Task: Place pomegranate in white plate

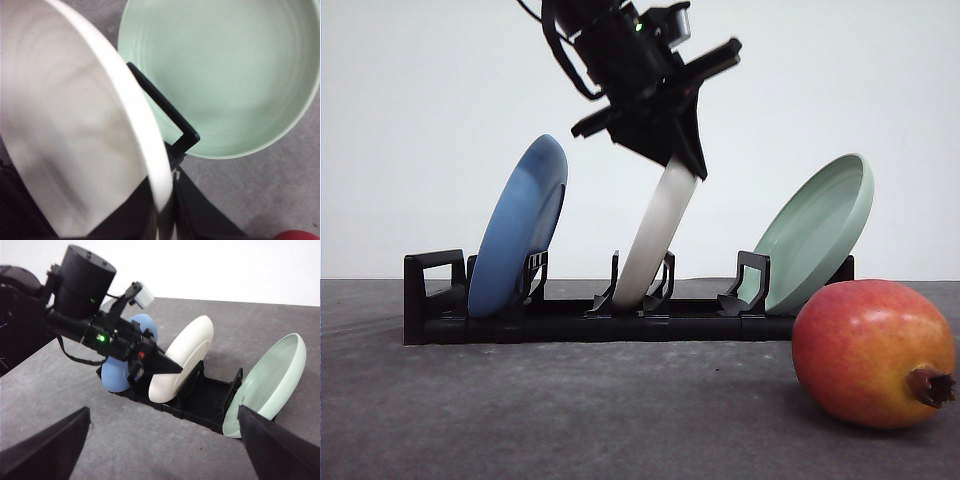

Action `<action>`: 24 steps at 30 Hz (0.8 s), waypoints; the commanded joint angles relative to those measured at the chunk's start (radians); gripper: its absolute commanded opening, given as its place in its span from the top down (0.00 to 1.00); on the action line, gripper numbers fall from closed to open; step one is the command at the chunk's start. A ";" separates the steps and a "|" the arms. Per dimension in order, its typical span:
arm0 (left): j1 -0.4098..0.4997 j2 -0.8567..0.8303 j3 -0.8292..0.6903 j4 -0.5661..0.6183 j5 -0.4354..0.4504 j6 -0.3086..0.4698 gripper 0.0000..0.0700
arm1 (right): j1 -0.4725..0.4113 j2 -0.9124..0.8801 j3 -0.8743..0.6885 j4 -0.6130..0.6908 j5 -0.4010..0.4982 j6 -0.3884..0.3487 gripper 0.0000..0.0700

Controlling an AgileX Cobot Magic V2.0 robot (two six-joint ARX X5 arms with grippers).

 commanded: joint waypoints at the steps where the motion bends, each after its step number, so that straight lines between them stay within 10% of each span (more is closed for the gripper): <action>1: -0.026 0.005 0.051 -0.006 0.024 0.007 1.00 | -0.001 0.004 0.016 0.005 0.000 0.003 0.14; 13: -0.094 -0.215 0.086 -0.092 0.020 -0.019 1.00 | -0.001 0.004 0.016 0.005 0.000 0.003 0.14; 24: -0.272 -0.450 0.085 -0.407 -0.071 0.039 1.00 | -0.001 0.004 0.016 -0.020 0.000 0.003 0.14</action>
